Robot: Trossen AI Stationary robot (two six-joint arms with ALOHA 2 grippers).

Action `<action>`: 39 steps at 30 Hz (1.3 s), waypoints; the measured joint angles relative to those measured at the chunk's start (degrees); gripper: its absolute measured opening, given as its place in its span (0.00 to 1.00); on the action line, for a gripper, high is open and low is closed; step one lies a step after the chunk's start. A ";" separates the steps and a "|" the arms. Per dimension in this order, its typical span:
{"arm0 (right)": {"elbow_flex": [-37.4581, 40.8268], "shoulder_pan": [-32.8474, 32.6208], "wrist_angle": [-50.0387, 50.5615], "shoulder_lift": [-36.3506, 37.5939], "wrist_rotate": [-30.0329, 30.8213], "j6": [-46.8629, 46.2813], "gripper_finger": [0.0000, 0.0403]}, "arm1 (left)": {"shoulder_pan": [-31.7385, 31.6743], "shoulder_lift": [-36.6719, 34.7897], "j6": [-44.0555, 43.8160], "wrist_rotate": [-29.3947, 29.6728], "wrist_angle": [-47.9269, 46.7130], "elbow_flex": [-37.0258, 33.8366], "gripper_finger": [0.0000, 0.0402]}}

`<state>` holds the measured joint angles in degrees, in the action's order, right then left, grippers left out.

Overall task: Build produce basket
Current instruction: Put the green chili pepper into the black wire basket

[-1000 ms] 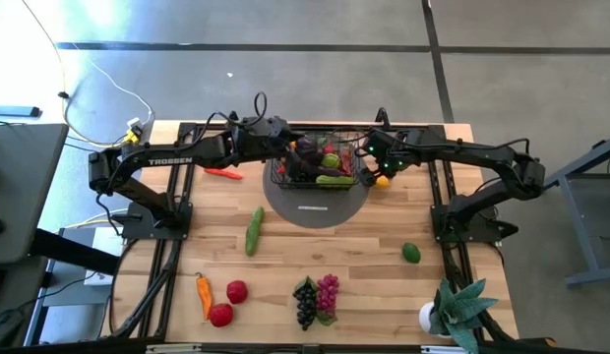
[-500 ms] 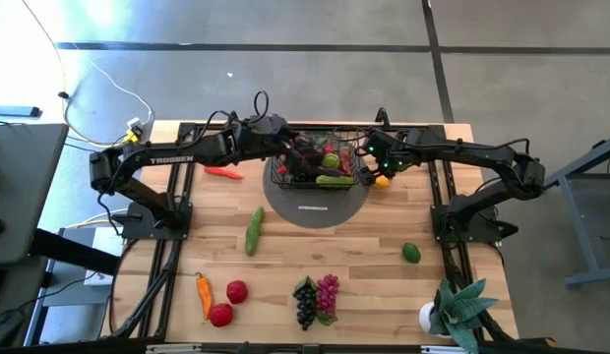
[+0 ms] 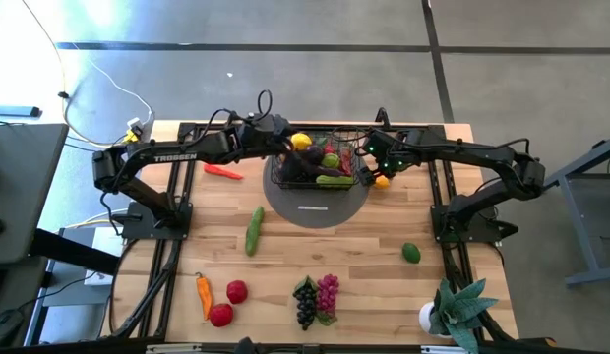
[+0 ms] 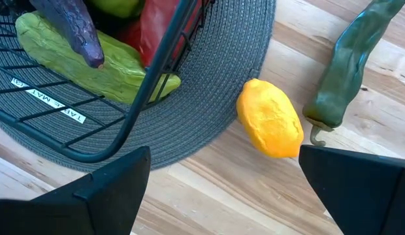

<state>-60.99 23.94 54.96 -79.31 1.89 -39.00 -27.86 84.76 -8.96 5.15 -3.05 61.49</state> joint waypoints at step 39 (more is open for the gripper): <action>-0.06 7.89 -4.92 -0.04 4.22 17.51 0.93 | 2.40 -0.01 -5.88 -9.65 -21.16 0.00 0.99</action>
<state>-61.06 31.83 50.04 -79.35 6.11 -21.50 -25.45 84.75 -14.84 -4.49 -24.21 61.49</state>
